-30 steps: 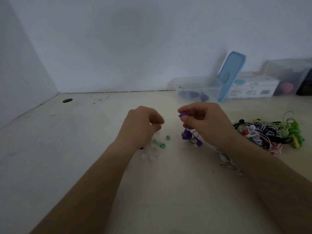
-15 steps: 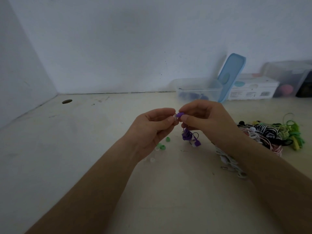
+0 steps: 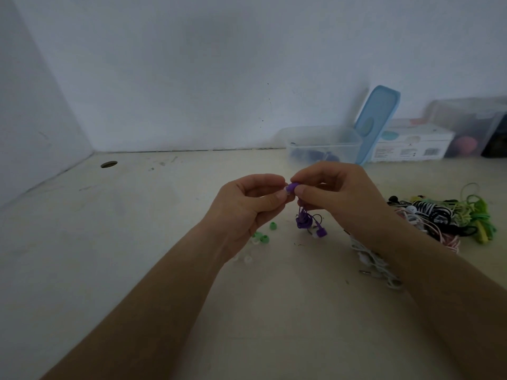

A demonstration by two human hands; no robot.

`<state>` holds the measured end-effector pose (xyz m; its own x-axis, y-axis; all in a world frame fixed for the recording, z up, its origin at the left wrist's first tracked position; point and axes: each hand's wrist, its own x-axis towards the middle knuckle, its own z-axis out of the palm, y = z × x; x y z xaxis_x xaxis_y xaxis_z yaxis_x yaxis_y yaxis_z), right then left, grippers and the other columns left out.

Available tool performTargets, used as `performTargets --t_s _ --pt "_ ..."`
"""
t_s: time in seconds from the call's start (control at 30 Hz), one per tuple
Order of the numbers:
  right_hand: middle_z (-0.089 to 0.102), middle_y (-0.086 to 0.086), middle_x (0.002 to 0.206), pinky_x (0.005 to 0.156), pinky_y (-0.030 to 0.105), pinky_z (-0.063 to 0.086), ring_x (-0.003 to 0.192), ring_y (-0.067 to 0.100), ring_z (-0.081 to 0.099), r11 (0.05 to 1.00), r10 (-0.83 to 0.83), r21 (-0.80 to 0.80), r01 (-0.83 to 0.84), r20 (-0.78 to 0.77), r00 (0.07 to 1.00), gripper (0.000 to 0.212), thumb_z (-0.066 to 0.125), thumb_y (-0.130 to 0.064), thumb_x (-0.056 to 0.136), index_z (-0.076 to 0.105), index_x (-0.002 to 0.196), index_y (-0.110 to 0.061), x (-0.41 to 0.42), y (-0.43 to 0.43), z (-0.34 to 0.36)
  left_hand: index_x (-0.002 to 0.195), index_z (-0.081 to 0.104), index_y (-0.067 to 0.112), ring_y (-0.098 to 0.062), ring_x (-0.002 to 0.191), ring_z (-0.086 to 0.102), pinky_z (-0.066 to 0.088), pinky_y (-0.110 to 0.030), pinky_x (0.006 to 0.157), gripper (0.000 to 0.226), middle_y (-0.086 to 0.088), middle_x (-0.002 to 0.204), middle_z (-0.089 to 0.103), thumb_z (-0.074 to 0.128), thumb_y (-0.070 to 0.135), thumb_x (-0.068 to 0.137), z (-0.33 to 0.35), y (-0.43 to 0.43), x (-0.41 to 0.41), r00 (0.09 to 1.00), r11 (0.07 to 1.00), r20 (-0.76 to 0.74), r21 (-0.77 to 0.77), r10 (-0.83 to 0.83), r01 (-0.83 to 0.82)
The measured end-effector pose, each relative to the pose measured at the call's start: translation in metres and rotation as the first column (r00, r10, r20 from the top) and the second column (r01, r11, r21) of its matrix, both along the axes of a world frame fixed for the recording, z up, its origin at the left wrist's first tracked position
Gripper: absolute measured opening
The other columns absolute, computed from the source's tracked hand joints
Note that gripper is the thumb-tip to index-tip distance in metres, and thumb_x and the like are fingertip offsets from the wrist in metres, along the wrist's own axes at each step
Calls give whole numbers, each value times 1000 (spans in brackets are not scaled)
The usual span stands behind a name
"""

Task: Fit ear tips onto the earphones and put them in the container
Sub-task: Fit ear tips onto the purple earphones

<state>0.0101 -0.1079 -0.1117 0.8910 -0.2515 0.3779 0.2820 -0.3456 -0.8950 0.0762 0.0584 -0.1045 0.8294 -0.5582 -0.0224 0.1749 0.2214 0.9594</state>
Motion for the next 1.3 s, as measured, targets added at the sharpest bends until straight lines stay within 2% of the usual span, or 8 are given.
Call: performTargets --t_s 0.2,0.37,0.47,0.57,0.73,1.0,1.17,1.3 --pt "76 5 81 79 39 62 76 23 73 1000 -15 -9 15 -2 1000 12 73 -7 85 75 96 -13 0 -2 0 94 69 5 -23 90 74 58 -22 73 22 -12 93 76 58 -13 87 -2 1 2 1000 1000 9 -25 -14 14" --pt "77 6 82 77 34 60 77 22 73 998 55 10 -55 -4 998 13 71 -7 87 75 95 -15 -1 -2 1 93 69 6 -21 84 75 58 -21 70 19 -12 90 76 61 -10 85 -1 2 3 1000 999 9 -27 -23 23" --pt "76 9 84 75 30 59 77 21 73 994 106 22 -106 -17 994 14 67 -3 89 72 97 -13 -2 -3 2 94 68 6 -21 84 74 58 -22 70 20 -12 91 76 68 -3 76 -1 3 4 999 998 25 -31 -45 45" --pt "76 10 83 73 26 57 76 19 72 990 138 12 -138 -26 990 16 64 0 90 71 98 -12 -2 -4 2 93 68 6 -21 83 74 59 -22 71 31 -12 90 76 72 6 63 -2 3 3 997 997 41 -25 -69 70" --pt "75 9 83 74 26 58 77 20 72 988 153 -23 -153 -28 988 19 63 3 91 71 98 -13 -4 -5 3 90 68 6 -19 79 74 58 -21 69 31 -11 85 76 74 8 60 -3 2 3 994 996 57 -22 -90 92" --pt "76 3 82 77 28 59 77 17 73 987 110 -119 -106 29 993 15 68 -3 88 73 97 -13 -2 -3 2 88 69 6 -19 76 74 57 -21 68 27 -12 83 75 74 7 61 -5 1 4 996 997 53 -39 -69 71" --pt "76 6 83 80 34 61 78 19 74 991 77 -114 -68 76 994 14 71 -3 86 74 98 -9 -1 -2 -1 90 69 5 -18 76 74 58 -21 69 28 -11 83 76 73 7 63 -5 0 5 997 997 42 -53 -59 62" --pt "77 3 82 77 27 59 78 16 74 991 68 -122 -55 101 993 15 73 -2 84 75 97 -9 -1 -4 -1 92 69 6 -19 79 74 58 -21 70 28 -11 86 76 72 7 64 -6 0 5 998 997 41 -47 -57 59"
